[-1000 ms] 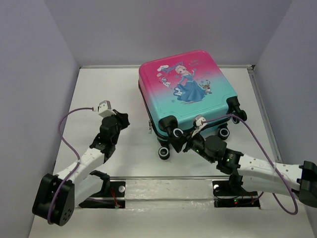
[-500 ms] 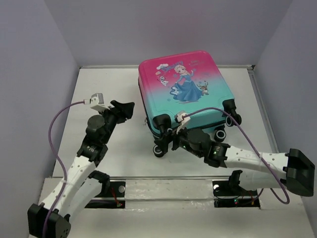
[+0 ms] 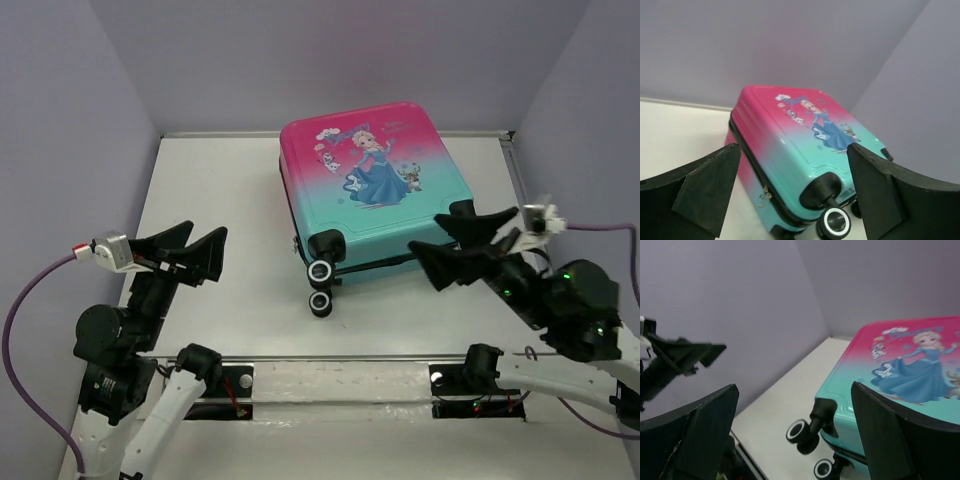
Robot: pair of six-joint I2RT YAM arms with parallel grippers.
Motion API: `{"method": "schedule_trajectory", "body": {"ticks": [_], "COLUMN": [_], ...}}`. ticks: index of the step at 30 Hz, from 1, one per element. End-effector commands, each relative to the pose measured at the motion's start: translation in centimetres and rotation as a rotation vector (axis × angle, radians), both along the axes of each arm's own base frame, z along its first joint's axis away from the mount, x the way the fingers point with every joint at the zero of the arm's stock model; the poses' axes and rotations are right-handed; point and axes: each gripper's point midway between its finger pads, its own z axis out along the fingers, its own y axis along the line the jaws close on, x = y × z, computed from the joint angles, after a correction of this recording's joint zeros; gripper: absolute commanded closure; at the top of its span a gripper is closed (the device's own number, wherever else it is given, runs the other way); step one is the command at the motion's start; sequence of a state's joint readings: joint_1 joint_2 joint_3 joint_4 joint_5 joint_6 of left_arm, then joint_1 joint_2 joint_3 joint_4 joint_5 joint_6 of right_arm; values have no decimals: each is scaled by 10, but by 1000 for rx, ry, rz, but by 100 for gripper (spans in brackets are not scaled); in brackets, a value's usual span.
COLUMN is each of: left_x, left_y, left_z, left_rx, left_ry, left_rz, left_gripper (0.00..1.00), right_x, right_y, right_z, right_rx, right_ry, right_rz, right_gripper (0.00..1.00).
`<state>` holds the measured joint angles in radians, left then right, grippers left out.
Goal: Pack the luggage
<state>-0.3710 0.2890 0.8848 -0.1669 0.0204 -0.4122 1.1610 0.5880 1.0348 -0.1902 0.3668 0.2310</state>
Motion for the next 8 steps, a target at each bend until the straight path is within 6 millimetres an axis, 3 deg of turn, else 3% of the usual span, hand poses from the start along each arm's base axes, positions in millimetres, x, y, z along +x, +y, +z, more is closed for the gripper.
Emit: {"method": "schedule_trajectory", "body": {"ticks": [1, 2, 3, 4, 8], "left_x": [1, 1, 0, 2, 14], "left_y": [19, 19, 18, 13, 4], "left_z": [-19, -18, -14, -20, -37], "left_rx": [89, 87, 78, 85, 91], "left_ry": [45, 39, 18, 19, 43], "left_rz": [104, 105, 99, 77, 51], "left_gripper": [1, 1, 1, 1, 1], "right_x": [9, 10, 18, 18, 32], "right_y": [-63, -69, -71, -77, -63], "right_z": [-6, -11, -30, -32, -65], "right_rx": [63, 89, 76, 107, 57], "right_ry": [3, 14, 38, 39, 83], "right_rz": [-200, -224, -273, -290, -340], "right_gripper": [0, 0, 0, 0, 0]}}
